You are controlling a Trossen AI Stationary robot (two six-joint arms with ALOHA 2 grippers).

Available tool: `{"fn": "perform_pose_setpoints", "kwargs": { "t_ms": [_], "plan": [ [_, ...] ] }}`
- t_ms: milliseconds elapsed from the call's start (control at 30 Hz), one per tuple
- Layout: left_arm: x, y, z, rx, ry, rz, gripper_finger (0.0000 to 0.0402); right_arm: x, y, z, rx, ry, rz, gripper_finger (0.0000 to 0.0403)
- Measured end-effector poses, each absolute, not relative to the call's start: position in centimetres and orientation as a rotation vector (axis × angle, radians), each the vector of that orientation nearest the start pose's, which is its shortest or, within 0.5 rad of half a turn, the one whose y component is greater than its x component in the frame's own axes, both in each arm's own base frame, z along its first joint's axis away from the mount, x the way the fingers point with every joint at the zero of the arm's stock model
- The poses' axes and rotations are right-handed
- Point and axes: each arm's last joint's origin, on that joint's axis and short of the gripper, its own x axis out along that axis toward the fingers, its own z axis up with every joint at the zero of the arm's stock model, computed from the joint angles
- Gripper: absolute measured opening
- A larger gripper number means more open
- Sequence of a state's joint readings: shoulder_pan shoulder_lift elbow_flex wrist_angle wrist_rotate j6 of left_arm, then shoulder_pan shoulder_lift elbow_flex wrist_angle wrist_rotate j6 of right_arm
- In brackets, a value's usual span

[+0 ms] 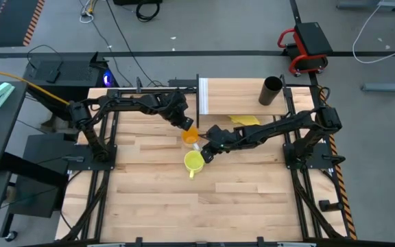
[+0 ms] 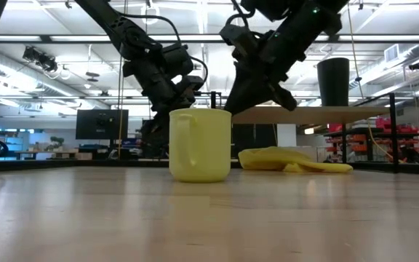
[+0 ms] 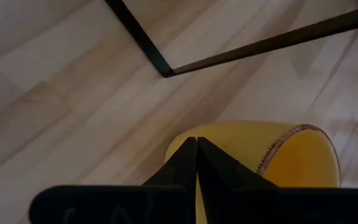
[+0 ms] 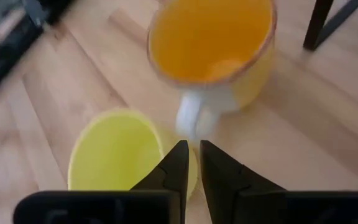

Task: Stack small to large cups/mugs on shelf
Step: Move the orange mug to the middle of the table, then move the yellow mug to the bottom of the table

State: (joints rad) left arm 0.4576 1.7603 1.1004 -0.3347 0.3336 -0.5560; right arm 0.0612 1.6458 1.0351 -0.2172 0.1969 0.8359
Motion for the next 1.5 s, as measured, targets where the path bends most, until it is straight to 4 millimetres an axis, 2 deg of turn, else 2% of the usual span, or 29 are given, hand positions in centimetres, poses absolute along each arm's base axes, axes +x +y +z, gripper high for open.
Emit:
{"fn": "perform_pose_setpoints", "kwargs": {
  "t_ms": [167,333,433,567,667,800,867,1033,1167,1233,1333,1500],
  "plan": [
    [32.0,14.7,18.0,-0.88,0.88,0.368,0.0017,33.9,3.0,19.6,0.645,0.759,-0.458,0.0037],
    [31.6,15.1,17.9,-0.871,0.895,0.42,0.0023,33.9,2.9,19.5,0.646,0.741,-0.506,0.0017],
    [30.9,15.2,17.6,-0.882,0.954,0.44,0.0024,33.9,2.6,19.2,0.649,0.748,-0.518,0.0005],
    [29.6,15.0,17.0,-0.897,1.093,0.461,0.0017,33.6,2.6,18.7,0.669,0.758,-0.534,0.0008],
    [29.0,14.2,16.7,-0.885,1.204,0.469,0.0011,33.3,3.3,18.3,0.686,0.765,-0.526,0.0005],
    [28.4,12.0,16.4,-0.782,1.369,0.474,0.0008,31.9,4.6,16.8,0.709,0.802,-0.56,0.0005],
    [28.0,11.1,16.4,-0.749,1.385,0.473,0.0012,31.4,4.9,16.1,0.747,0.78,-0.568,0.0004],
    [25.9,9.5,17.2,-0.771,1.297,0.502,0.0021,30.3,5.4,15.0,0.839,0.694,-0.542,0.0003],
    [23.6,7.5,17.6,-0.846,1.093,0.516,0.0011,30.2,5.4,14.9,0.852,0.656,-0.549,0.0002],
    [22.8,6.5,17.7,-0.905,0.926,0.501,0.0007,30.4,5.0,15.0,0.85,0.635,-0.552,0.0002],
    [22.4,4.7,17.2,-0.995,0.707,0.438,0.0006,30.7,4.2,15.2,0.856,0.606,-0.559,0.0002],
    [21.7,2.3,15.1,-1.054,0.69,0.456,0.002,31.1,2.6,15.3,0.87,0.57,-0.575,0.0002]
  ]
}}
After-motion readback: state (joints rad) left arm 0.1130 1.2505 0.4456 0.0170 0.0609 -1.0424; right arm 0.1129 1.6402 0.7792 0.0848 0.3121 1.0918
